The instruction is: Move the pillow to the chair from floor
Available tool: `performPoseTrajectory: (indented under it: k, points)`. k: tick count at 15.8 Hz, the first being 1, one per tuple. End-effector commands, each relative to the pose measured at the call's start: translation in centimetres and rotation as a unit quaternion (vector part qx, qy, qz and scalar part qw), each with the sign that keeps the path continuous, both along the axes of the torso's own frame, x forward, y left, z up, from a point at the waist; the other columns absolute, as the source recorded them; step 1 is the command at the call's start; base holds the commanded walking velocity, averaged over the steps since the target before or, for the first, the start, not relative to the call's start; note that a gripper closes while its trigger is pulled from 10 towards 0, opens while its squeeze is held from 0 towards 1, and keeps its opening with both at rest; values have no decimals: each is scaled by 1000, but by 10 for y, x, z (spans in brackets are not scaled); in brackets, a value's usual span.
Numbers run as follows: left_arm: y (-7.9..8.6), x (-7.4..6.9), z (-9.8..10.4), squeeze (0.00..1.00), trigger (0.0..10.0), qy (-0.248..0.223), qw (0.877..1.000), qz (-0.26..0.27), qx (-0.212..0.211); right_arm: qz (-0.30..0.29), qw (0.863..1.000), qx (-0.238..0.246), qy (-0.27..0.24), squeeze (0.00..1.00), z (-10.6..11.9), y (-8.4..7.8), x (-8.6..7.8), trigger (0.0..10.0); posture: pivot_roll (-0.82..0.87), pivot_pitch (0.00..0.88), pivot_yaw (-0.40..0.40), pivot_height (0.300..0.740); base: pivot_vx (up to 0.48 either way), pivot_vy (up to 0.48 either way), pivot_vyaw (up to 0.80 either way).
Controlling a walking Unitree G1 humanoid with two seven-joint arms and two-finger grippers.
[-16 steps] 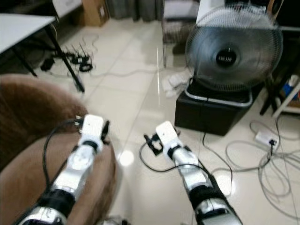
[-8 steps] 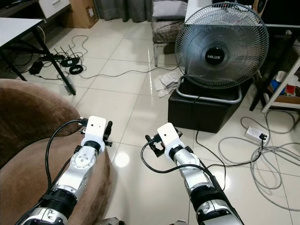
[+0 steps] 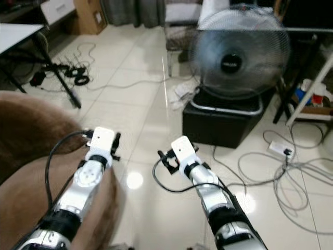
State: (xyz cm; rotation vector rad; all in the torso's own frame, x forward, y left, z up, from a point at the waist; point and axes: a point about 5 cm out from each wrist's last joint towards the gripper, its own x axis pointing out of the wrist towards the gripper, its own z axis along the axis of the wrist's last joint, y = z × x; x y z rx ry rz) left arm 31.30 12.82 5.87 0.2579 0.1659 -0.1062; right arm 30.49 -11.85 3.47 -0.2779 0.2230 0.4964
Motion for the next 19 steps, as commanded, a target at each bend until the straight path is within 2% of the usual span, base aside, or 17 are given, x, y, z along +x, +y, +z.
performPoseTrajectory:
  k: [1,3,4,15,19]
  points:
    - [-4,0,1,0,10000,-3,1000,-7,-1,-2,1000,0,4,0,-1,0,0,10000,-159,0,101,735,0,-480,0]
    - [-5,0,2,0,10000,-6,1000,-4,-12,-2,1000,0,5,0,-1,0,-1,10000,-162,0,102,735,0,-480,0]
    - [-4,0,2,0,10000,-3,1000,4,-23,-1,1000,0,6,0,-1,0,-1,10000,-162,0,102,735,0,0,0]
    - [-4,-3,2,0,10000,-4,999,7,-39,1,1000,-2,12,0,-4,-1,-4,10000,-160,0,98,735,0,0,0]
    - [-3,-3,2,0,10000,0,998,16,-59,0,1000,-3,14,0,-5,-1,-5,10000,-162,0,100,735,-465,0,0]
